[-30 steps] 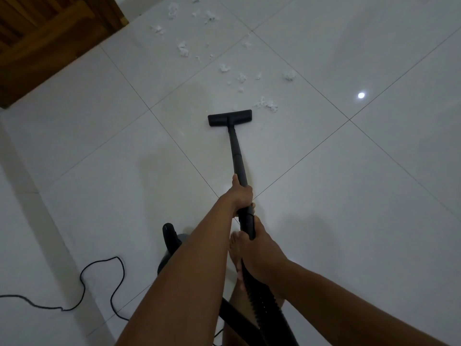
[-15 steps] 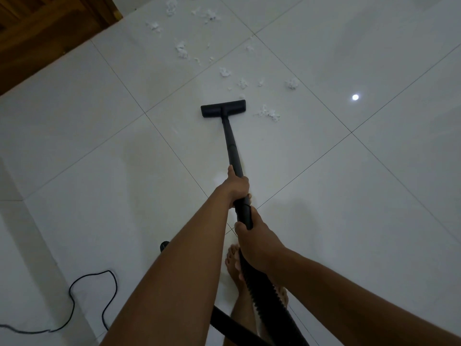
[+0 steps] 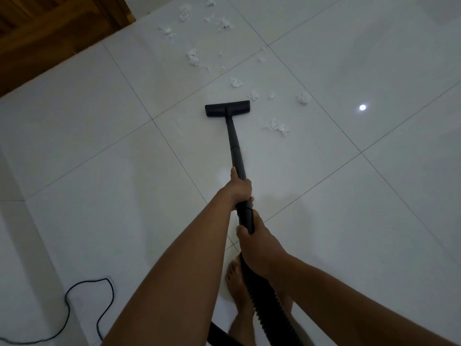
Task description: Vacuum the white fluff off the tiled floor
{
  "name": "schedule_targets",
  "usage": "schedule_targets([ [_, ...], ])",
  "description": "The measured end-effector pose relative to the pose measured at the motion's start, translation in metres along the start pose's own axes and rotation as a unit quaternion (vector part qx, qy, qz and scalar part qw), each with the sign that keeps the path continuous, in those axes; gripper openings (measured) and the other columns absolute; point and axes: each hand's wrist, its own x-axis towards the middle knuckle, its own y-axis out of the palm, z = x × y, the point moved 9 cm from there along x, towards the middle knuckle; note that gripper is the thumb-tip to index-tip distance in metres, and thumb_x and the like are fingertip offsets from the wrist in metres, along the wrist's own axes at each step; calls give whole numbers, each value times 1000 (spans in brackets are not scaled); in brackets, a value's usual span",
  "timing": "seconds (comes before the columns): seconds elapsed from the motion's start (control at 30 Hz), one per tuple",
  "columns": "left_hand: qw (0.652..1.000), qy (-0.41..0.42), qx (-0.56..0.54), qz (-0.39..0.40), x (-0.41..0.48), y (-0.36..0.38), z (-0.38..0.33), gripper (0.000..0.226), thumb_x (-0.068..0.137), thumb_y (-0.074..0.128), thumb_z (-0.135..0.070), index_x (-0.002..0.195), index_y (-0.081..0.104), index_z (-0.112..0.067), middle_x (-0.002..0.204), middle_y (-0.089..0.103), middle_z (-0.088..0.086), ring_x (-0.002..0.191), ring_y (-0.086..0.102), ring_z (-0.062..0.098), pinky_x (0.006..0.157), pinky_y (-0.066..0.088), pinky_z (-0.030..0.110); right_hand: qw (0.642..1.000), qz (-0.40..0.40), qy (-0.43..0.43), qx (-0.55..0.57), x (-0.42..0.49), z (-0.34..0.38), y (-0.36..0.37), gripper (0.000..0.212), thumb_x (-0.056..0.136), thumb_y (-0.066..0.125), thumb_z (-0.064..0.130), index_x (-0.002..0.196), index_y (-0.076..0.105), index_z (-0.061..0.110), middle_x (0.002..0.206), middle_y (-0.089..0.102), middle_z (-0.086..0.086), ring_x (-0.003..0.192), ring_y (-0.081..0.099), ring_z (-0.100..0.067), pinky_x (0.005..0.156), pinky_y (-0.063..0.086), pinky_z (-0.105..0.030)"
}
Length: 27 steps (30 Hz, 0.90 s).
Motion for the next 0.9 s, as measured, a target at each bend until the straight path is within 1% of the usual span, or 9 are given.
schedule_targets([
  [0.23,1000,1,-11,-16,13,6,-27,72,108,34,-22,159,-14,-40,97,57,6,71,56,13,56,50,28,999,16,17,27,17,8,-25,52,108,39,27,156,20,34,79,59,-6,30,52,1,33,40,-12],
  [0.3,1000,3,-10,-23,14,8,-33,72,108,34,-22,159,-13,-38,109,56,7,73,56,13,55,49,27,999,24,25,36,20,9,-32,51,108,39,27,156,21,34,79,59,-7,29,52,0,32,41,-12],
  [0.4,999,-1,-24,-27,15,13,-42,71,108,34,-21,160,-11,-38,128,57,16,71,56,14,57,50,29,998,34,32,49,23,11,-43,53,108,40,27,156,21,34,79,60,-9,32,55,-2,34,43,-14],
  [0.57,998,-15,-42,-36,6,23,-52,71,108,35,-22,159,-12,-39,116,54,11,72,55,14,57,51,28,994,64,53,77,11,16,-62,51,108,42,26,154,24,38,79,61,-12,44,58,-11,40,49,-20],
  [0.63,997,-24,-66,-34,2,29,-55,72,108,35,-20,159,-11,-41,110,56,13,72,55,16,68,56,32,991,80,63,86,4,20,-71,48,107,41,27,151,27,39,80,60,-13,47,58,-15,42,51,-23],
  [0.7,995,-25,-85,-35,-1,33,-62,72,108,35,-18,159,-9,-41,109,56,15,75,54,18,83,55,37,989,88,71,90,1,24,-81,48,107,41,27,150,28,41,81,60,-14,51,59,-18,47,54,-27],
  [0.77,995,-22,-90,-37,-1,35,-70,72,108,35,-18,159,-10,-40,111,56,15,74,54,18,83,55,37,991,90,66,74,2,30,-90,48,106,42,27,150,27,40,81,62,-14,54,61,-20,52,57,-31],
  [0.83,995,-23,-88,-37,0,36,-78,73,108,35,-18,159,-11,-40,115,59,17,75,55,18,78,55,35,994,83,55,50,7,35,-98,50,107,42,26,152,26,39,82,62,-11,54,60,-17,46,54,-24],
  [0.9,995,-29,-90,-39,3,35,-82,73,108,35,-18,159,-12,-40,125,59,19,79,56,19,79,57,35,995,78,48,26,13,39,-102,51,107,42,25,153,25,39,81,61,-8,50,58,-12,37,47,-17],
])
